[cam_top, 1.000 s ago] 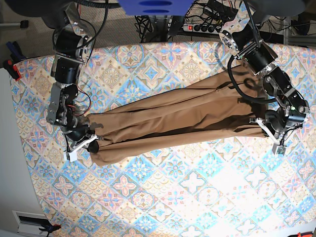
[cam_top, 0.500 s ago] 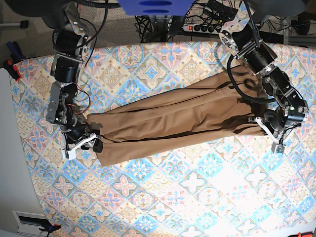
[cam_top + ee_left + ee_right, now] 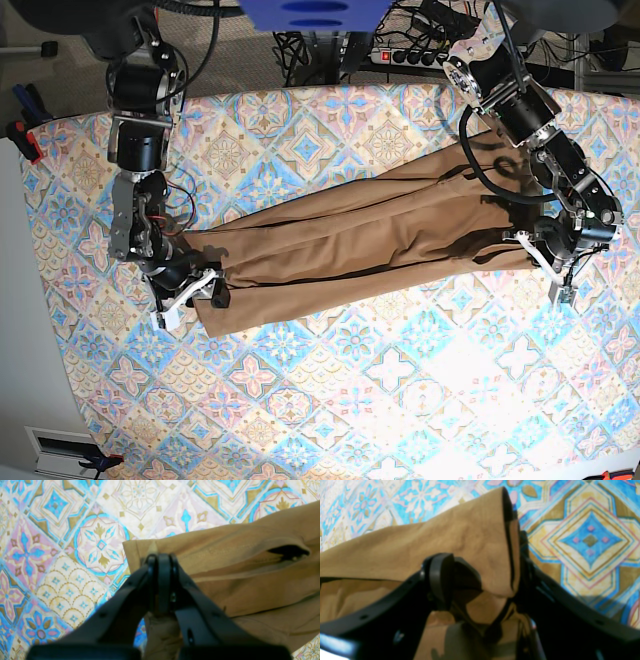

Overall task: Layout the t-shirt on the table in an organized manner, then fold the t-shirt properly
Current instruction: 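Lower the folded edge onto the shirt with both grippers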

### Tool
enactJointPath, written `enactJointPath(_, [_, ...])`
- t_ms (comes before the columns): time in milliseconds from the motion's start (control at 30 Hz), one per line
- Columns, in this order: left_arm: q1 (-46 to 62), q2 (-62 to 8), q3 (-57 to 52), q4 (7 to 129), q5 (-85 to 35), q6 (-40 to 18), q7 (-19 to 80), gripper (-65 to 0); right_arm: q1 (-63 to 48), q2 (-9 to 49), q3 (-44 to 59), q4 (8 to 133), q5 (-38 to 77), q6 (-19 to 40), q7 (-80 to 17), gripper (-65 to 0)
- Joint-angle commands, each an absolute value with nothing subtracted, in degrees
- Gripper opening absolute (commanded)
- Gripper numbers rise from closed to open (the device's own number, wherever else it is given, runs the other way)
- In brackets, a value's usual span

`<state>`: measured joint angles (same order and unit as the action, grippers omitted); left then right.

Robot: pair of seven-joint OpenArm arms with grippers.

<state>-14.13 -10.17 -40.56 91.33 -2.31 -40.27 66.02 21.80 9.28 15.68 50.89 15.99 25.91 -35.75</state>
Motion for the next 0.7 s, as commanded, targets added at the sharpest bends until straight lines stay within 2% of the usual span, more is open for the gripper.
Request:
enactJointPath(0, [-15.43, -10.86, -40.48, 92.26, -2.68, -40.0, 65.19, -65.0, 23.6, 9.89, 15.69, 51.82, 16.66, 26.24, -34.42, -30.5])
enactJointPath(367, [-15.43, -10.86, -40.48, 92.26, -2.68, -40.0, 65.19, -65.0, 23.78, 9.98, 16.04, 52.0, 16.66, 26.15, -34.42, -31.3])
enactJointPath(567, [-15.43, -10.77, -40.48, 92.26, -2.68, -40.0, 65.19, -65.0, 23.69, 9.98, 15.78, 57.19, 16.66, 26.15, -35.03, -42.7])
enactJointPath(667, [-15.43, -10.77, -40.48, 92.26, -2.68, -40.0, 65.27, -65.0, 23.69, 9.98, 15.69, 57.54, 16.66, 26.07, -36.62, -45.5])
